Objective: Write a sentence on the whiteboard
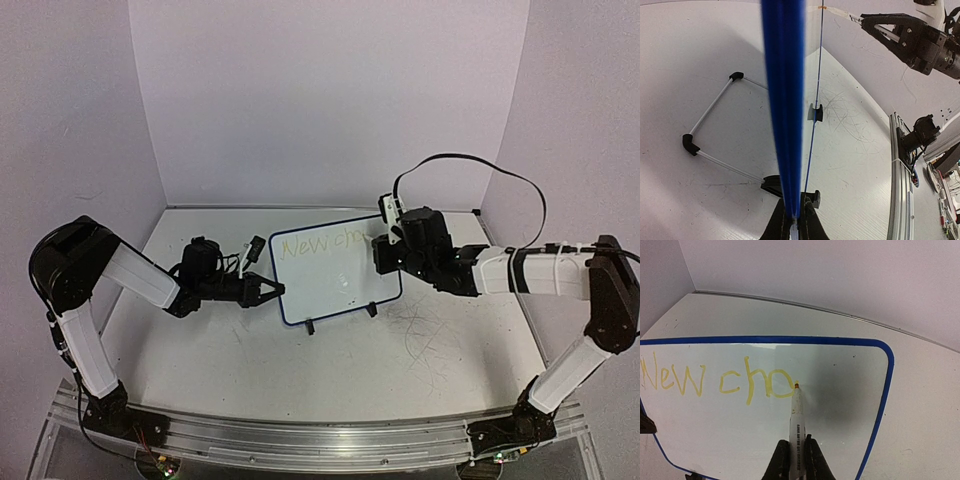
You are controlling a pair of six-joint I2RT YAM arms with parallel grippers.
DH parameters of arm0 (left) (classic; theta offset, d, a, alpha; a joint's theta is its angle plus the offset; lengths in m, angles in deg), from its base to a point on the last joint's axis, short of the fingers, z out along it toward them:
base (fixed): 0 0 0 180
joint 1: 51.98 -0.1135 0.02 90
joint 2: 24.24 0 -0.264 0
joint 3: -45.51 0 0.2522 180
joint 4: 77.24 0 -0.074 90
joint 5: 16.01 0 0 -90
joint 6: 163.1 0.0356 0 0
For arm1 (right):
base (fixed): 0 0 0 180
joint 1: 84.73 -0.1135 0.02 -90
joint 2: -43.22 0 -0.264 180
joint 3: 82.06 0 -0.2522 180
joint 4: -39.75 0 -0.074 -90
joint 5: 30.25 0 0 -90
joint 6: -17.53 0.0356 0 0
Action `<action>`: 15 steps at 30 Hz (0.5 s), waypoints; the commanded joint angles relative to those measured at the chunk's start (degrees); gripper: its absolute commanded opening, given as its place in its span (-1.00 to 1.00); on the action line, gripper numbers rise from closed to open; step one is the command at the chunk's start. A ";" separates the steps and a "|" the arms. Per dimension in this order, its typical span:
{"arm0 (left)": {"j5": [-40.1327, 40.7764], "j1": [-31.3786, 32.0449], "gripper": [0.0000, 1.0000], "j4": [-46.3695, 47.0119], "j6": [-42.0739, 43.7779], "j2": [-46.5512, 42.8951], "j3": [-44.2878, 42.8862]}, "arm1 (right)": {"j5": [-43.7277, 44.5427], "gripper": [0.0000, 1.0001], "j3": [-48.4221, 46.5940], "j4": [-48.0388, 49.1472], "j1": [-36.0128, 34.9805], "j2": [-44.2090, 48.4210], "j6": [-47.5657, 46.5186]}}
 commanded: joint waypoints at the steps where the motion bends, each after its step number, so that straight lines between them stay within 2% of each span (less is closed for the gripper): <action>1: 3.13 -0.14 -1.00 -2.49 2.07 -0.76 -1.39 | -0.38 -1.00 1.32 -0.61 0.02 1.44 0.83; 15: 3.40 -0.15 -1.00 -2.64 2.07 -0.84 -1.12 | -1.40 -1.00 0.41 0.91 0.14 5.75 0.08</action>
